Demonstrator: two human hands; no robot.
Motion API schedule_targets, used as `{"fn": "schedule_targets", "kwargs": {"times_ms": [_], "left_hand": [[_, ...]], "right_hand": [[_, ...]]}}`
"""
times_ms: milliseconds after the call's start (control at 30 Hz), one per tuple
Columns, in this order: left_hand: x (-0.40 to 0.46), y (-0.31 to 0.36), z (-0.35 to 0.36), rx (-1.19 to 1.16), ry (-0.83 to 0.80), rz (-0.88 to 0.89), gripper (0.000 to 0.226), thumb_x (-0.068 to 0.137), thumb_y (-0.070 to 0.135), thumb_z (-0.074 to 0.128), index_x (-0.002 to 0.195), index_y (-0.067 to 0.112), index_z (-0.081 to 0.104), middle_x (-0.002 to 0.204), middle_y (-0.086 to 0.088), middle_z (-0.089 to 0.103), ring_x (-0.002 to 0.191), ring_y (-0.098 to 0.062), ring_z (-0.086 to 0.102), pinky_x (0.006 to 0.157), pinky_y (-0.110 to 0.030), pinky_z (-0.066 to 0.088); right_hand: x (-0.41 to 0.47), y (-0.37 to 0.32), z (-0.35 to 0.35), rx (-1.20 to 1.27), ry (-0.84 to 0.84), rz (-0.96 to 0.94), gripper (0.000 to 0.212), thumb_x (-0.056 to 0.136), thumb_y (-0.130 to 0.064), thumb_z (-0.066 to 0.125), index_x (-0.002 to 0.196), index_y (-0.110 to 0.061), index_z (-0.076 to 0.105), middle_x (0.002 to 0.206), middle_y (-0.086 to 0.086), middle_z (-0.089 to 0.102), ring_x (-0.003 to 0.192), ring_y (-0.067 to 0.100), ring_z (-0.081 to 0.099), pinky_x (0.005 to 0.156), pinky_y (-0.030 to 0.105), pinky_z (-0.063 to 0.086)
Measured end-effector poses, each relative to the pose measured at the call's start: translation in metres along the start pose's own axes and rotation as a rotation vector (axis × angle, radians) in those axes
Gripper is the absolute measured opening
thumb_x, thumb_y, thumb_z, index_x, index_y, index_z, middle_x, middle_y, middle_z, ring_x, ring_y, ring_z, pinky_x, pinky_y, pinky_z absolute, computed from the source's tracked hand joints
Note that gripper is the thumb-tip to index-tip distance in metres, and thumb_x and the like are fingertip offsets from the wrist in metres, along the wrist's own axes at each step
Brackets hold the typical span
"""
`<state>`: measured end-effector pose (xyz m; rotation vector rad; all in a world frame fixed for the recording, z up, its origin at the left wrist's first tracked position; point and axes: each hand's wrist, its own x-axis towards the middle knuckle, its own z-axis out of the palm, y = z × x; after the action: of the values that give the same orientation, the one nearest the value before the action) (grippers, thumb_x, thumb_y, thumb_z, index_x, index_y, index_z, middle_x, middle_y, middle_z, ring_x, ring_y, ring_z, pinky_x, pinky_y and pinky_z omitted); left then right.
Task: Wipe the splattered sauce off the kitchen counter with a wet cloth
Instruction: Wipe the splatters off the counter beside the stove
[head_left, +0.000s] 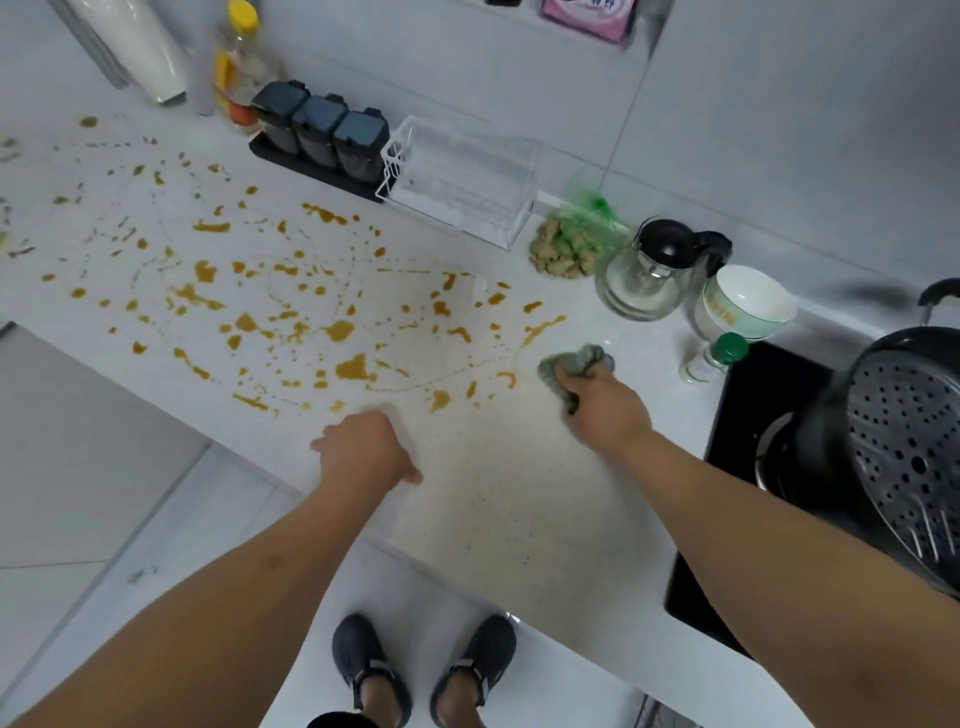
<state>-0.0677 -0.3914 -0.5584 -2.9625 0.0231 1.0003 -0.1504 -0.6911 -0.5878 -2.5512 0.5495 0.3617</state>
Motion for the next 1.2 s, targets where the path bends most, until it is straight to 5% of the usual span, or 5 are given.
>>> {"fn": "schedule_targets", "kwargs": {"times_ms": [200, 533, 633, 833, 1200], "left_hand": [[0.001, -0.003, 0.005, -0.010, 0.031, 0.008, 0.066, 0.061, 0.056, 0.094, 0.103, 0.012, 0.068, 0.109, -0.012, 0.071, 0.116, -0.035, 0.062, 0.111, -0.056, 0.043], [-0.002, -0.002, 0.000, 0.008, 0.039, 0.034, 0.069, 0.057, 0.059, 0.095, 0.099, 0.014, 0.064, 0.102, -0.009, 0.070, 0.106, -0.033, 0.066, 0.101, -0.054, 0.051], [-0.001, -0.002, 0.001, 0.014, 0.036, 0.032, 0.074, 0.056, 0.058, 0.095, 0.108, 0.014, 0.067, 0.106, -0.009, 0.070, 0.109, -0.033, 0.065, 0.102, -0.054, 0.050], [0.002, -0.004, 0.006, 0.016, 0.057, 0.038, 0.068, 0.056, 0.059, 0.093, 0.102, 0.016, 0.068, 0.106, -0.010, 0.072, 0.112, -0.034, 0.065, 0.105, -0.054, 0.048], [-0.003, -0.002, -0.002, 0.023, 0.056, 0.054, 0.067, 0.054, 0.060, 0.096, 0.090, 0.017, 0.059, 0.091, -0.005, 0.065, 0.097, -0.032, 0.066, 0.096, -0.052, 0.054]], "right_hand": [[0.034, 0.007, -0.026, -0.105, 0.082, 0.301, 0.055, 0.095, -0.023, 0.048, 0.149, -0.030, 0.042, 0.151, 0.013, 0.034, 0.122, 0.040, 0.052, 0.102, 0.043, 0.043], [-0.034, -0.075, 0.051, -0.301, -0.028, -0.163, 0.060, 0.100, -0.026, 0.047, 0.158, -0.025, 0.030, 0.153, 0.015, 0.033, 0.107, 0.032, 0.064, 0.085, 0.041, 0.055], [-0.035, -0.021, 0.029, -0.330, 0.066, -0.015, 0.063, 0.097, -0.021, 0.049, 0.157, -0.018, 0.030, 0.147, 0.019, 0.040, 0.096, 0.039, 0.067, 0.075, 0.043, 0.055], [0.011, 0.010, -0.024, -0.241, 0.069, 0.410, 0.061, 0.099, -0.012, 0.039, 0.157, -0.008, 0.022, 0.158, 0.018, 0.025, 0.129, 0.042, 0.050, 0.090, 0.051, 0.049], [-0.051, -0.099, 0.053, -0.331, -0.005, -0.281, 0.048, 0.098, -0.024, 0.050, 0.146, -0.021, 0.046, 0.142, 0.009, 0.047, 0.106, 0.030, 0.061, 0.084, 0.039, 0.053]]}}
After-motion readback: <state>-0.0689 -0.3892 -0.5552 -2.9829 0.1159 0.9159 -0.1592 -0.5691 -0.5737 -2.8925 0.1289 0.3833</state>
